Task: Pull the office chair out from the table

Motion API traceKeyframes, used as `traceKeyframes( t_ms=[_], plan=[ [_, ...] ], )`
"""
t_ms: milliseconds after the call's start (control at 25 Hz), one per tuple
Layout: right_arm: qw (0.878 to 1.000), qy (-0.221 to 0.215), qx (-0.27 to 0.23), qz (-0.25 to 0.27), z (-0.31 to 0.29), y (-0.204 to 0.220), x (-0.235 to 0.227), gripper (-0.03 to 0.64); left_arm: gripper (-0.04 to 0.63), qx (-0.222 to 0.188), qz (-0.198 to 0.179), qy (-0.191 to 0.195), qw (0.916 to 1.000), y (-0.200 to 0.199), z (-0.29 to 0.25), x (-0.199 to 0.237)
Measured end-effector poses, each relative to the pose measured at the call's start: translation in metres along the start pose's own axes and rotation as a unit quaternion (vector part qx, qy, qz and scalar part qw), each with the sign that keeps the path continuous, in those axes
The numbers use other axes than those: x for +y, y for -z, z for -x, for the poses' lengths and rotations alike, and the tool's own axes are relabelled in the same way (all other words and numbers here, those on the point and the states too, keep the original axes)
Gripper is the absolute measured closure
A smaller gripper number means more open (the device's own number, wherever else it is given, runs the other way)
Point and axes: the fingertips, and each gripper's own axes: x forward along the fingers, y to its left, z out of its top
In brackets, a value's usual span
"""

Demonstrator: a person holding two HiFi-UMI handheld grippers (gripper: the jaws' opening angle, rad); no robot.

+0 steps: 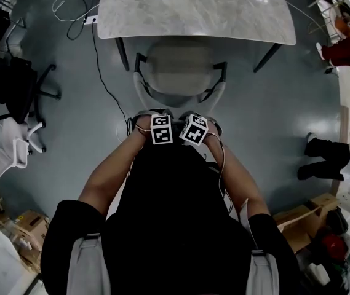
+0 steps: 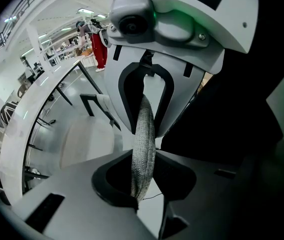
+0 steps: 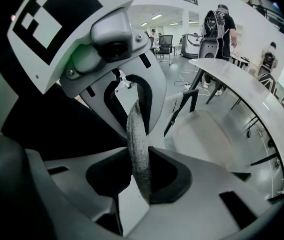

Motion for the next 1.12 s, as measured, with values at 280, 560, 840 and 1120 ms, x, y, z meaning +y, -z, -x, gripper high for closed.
traceKeyframes(
  t_ms=[280,560,840,1120],
  plan=[
    [1.000,0.013,-0.002,-0.001,0.001,-0.004,0.008,0.509,0.503,0.010,-0.004,-0.006,0.9999,0.007,0.003,-0.006],
    [1.000,0.016,-0.002,-0.016,0.000,-0.002,0.015,0.512,0.506,0.016,-0.020,-0.004,0.9997,0.007,0.003,-0.014],
    [1.000,0.007,0.008,-0.008,0.002,0.002,0.029,0.518,0.507,0.013,-0.030,0.016,0.9993,0.005,0.004,-0.030],
    [1.000,0.002,0.013,-0.017,-0.001,0.003,0.049,0.518,0.508,0.010,-0.026,0.014,0.9995,0.011,0.005,-0.049]
  ],
)
